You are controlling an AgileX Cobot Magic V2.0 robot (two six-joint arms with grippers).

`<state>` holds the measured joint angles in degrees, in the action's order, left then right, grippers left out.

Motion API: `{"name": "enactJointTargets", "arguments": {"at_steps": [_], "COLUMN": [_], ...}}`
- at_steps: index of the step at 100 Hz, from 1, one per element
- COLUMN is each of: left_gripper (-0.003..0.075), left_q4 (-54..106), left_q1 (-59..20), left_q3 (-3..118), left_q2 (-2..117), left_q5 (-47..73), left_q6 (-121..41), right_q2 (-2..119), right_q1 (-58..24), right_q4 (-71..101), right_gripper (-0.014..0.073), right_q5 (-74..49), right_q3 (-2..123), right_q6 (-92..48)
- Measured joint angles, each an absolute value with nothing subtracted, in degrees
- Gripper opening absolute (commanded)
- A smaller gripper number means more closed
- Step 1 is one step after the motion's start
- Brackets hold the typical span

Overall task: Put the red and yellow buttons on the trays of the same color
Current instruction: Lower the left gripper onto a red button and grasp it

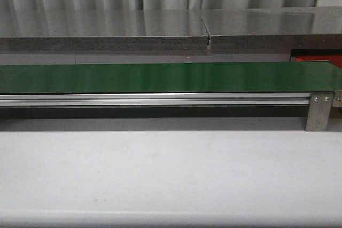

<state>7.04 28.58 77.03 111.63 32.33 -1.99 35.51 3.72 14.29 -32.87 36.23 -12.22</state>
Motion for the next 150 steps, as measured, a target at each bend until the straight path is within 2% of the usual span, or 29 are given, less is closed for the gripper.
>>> {"name": "enactJointTargets", "arguments": {"at_steps": [9, 19, 55, 76, 100, 125, 150], "left_gripper": [0.0603, 0.0509, -0.0017, -0.0019, -0.0019, -0.0019, -0.0019], "left_q4": [7.0, 7.2, 7.8, 7.9, 8.0, 8.6, 9.1], "left_q1": [28.6, 28.6, 28.6, 28.6, 27.5, 20.3, 13.0], "left_q3": [77.1, 77.2, 77.2, 77.3, 77.4, 84.4, 86.8], "left_q2": [111.7, 111.7, 111.7, 111.2, 103.3, 100.8, 101.4], "left_q5": [32.2, 32.1, 32.1, 33.3, 34.2, 39.8, 40.0], "left_q6": [-2.0, -2.0, -2.2, -2.6, -3.3, -6.0, -7.1], "right_q2": [35.5, 35.5, 35.5, 35.5, 35.5, 35.5, 35.5], "right_q1": [3.7, 3.7, 3.7, 3.7, 3.7, 3.7, 3.7], "right_q4": [14.3, 14.3, 14.3, 14.3, 14.3, 14.3, 14.3], "right_gripper": [-0.0118, -0.0118, -0.0118, -0.0118, -0.0118, -0.0118, -0.0118], "right_q5": [-32.9, -32.9, -32.9, -32.9, -32.9, -32.9, -32.9], "right_q3": [36.2, 36.2, 36.2, 36.2, 36.2, 36.2, 36.2], "right_q6": [-12.2, -12.2, -12.2, -12.2, -12.2, -12.2, -12.2]}}
